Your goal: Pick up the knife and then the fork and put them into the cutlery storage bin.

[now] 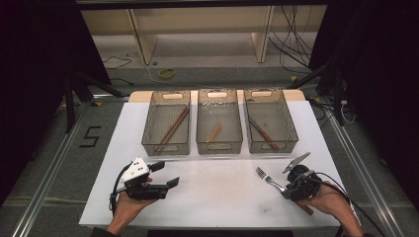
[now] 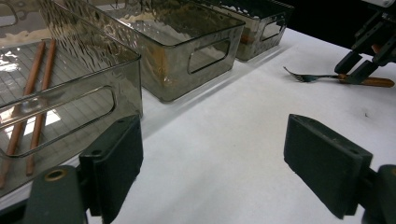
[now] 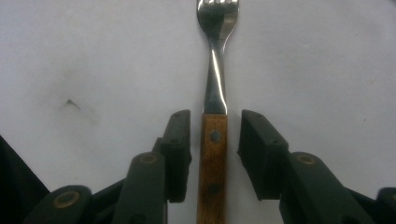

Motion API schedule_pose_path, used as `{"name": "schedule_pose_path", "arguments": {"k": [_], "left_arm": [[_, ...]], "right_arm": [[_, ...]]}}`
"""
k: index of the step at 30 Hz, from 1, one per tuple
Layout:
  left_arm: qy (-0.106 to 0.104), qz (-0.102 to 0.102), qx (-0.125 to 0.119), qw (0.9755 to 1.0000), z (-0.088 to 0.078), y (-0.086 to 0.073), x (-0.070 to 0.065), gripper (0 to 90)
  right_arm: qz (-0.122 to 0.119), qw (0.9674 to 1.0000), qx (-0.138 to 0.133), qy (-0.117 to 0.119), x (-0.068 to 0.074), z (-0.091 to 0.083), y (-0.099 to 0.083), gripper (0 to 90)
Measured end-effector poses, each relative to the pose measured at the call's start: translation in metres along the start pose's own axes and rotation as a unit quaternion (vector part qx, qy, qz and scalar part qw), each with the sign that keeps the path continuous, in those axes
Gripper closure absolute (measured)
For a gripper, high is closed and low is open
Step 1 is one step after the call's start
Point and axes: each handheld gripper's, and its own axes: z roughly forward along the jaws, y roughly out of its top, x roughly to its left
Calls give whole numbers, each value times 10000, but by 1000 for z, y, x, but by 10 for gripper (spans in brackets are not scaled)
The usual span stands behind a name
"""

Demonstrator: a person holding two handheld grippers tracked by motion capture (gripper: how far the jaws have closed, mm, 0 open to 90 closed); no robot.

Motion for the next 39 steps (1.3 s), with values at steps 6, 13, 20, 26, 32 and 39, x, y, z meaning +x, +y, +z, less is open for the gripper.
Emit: {"name": "schedule_pose_path", "arguments": {"k": [6,13,20,26,32,39], "left_arm": [[-1,-6,9,10000,0,0,0,193],[2,-8,20,10000,0,0,1,193],[1,7,30,10000,1,-1,0,193],[9,6,28,10000,1,-1,0,193],[10,4,29,10000,1,-1,1,193],[10,-7,20,10000,1,-1,1,193]], "right_arm": [[-6,9999,91,-58,0,2,-2,713],[-34,9998,129,-141,1,3,-2,762],[-69,9997,155,-168,2,2,-1,775],[-50,9998,130,-171,1,2,-1,779],[-82,9998,-62,-194,2,-3,0,779],[-145,9993,-298,-169,3,-10,1,779]]}}
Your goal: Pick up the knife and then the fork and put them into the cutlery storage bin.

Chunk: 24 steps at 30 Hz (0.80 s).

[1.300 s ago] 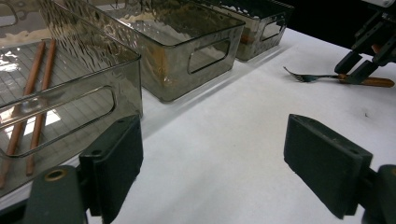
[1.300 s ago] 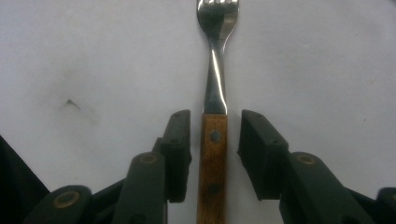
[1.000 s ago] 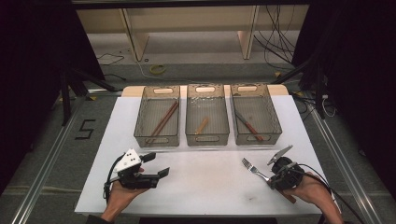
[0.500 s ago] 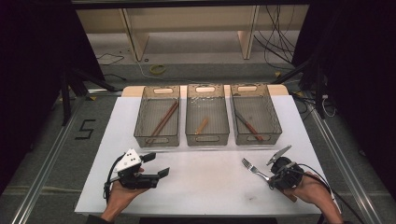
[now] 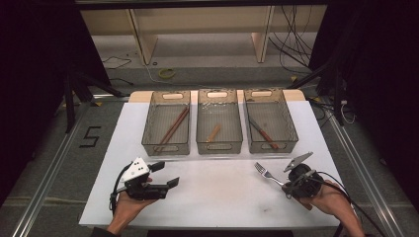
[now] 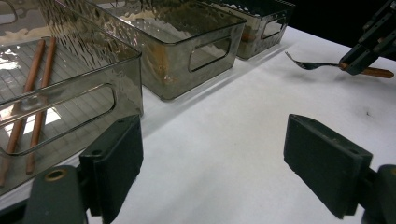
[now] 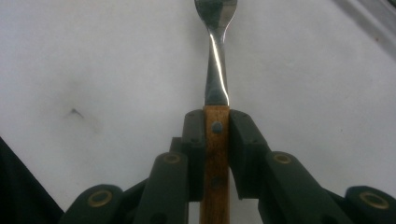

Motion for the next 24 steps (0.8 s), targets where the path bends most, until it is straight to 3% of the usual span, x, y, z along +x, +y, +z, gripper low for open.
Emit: {"name": "schedule_pose_path", "arguments": {"k": [12,24], "left_arm": [[-15,-18,-8,10000,0,0,0,191],[-12,-23,-6,10000,0,0,0,191]], "right_arm": [[67,9990,-439,14,0,-9,5,779],[90,9977,-667,13,-1,-16,11,780]]}}
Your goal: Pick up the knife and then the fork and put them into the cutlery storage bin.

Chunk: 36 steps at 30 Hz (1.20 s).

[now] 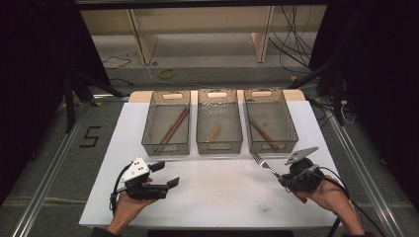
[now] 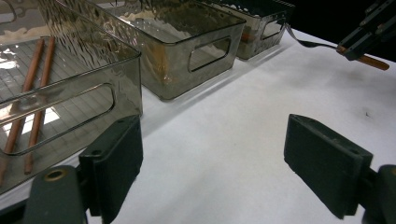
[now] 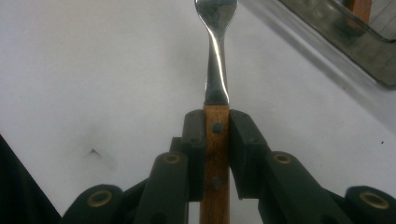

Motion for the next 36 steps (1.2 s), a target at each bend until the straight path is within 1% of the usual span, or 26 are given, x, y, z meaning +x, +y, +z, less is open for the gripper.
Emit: {"name": "schedule_pose_path", "arguments": {"k": [1,3,6,7,14,23,25,29,36], "left_arm": [[-2,2,4,10000,0,0,0,192],[1,2,0,10000,0,0,0,191],[-3,1,0,10000,0,0,0,191],[-1,1,-3,10000,0,0,0,191],[-2,-3,-2,10000,0,0,0,191],[-1,-5,5,10000,0,0,0,191],[-6,-9,7,10000,0,0,0,191],[-10,-6,12,10000,0,0,0,191],[0,-11,5,10000,0,0,0,191]], "right_arm": [[-20,10000,-20,-3,0,0,1,780],[12,10000,-29,-2,0,-1,2,780],[-44,10000,-45,-14,0,-1,3,779],[1,10000,-50,-18,0,-1,3,779],[-53,9999,-91,-31,0,-1,5,780],[-21,10000,-94,-13,1,1,8,780],[-65,9999,-112,-6,0,1,9,780],[-35,9999,-133,2,0,1,12,780],[-66,9997,-254,-9,-2,0,19,780]]}}
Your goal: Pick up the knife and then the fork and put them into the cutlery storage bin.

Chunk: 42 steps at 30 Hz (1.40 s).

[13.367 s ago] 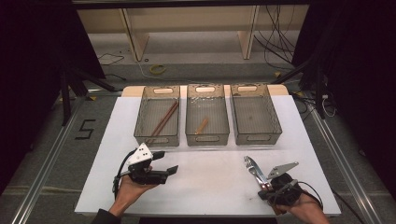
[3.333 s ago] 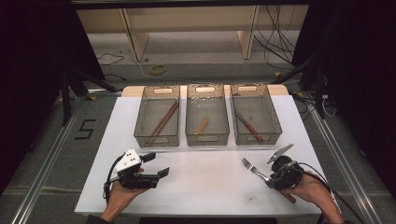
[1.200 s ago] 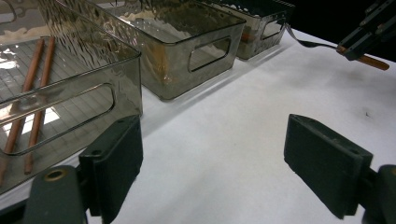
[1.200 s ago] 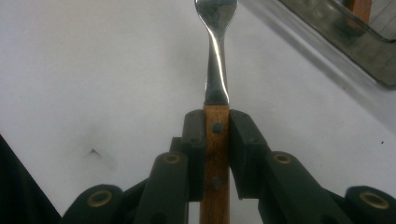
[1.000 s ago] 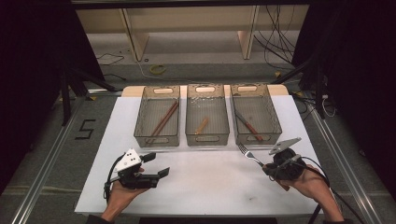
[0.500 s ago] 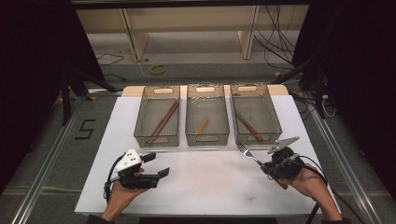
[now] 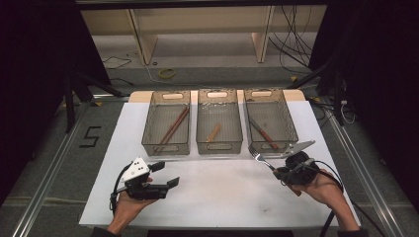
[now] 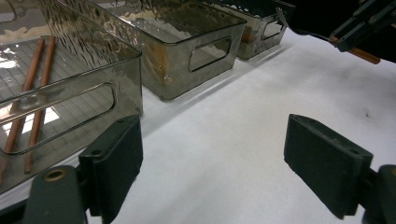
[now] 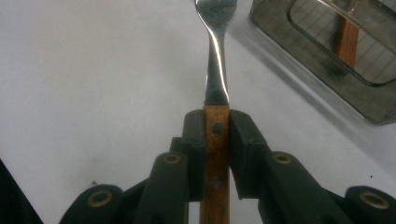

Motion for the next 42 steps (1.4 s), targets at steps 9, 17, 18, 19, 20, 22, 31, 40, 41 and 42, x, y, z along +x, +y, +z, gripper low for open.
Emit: {"name": "schedule_pose_path", "arguments": {"k": [9,17,18,19,20,22,31,40,41,42], "left_arm": [[-3,-15,-13,10000,0,0,0,191],[7,-60,-44,10000,0,-1,2,191],[6,-66,-52,10000,0,-1,2,191],[7,-77,-53,10000,0,-1,2,191],[6,-79,-56,10000,0,-1,2,191],[7,-84,-51,10000,0,-1,2,191],[16,-102,-35,9999,0,-1,3,191],[21,-124,-38,9999,0,-2,3,191],[21,-124,-34,9999,0,-2,3,191],[21,-123,-32,9999,0,-2,3,191]], "right_arm": [[73,9999,-154,-30,-6,-1,10,780],[174,9992,-361,-74,-17,-4,25,780],[169,9991,-383,-77,-18,-4,26,780],[187,9989,-408,-103,-19,-3,28,780],[197,9989,-415,-109,-20,-3,29,780],[218,9987,-444,-124,-22,-3,31,780],[263,9977,-601,-179,-30,-5,43,780],[305,9972,-643,-208,-36,-3,52,780],[312,9970,-672,-219,-37,-3,53,781],[308,9970,-680,-208,-38,-3,54,781]]}}
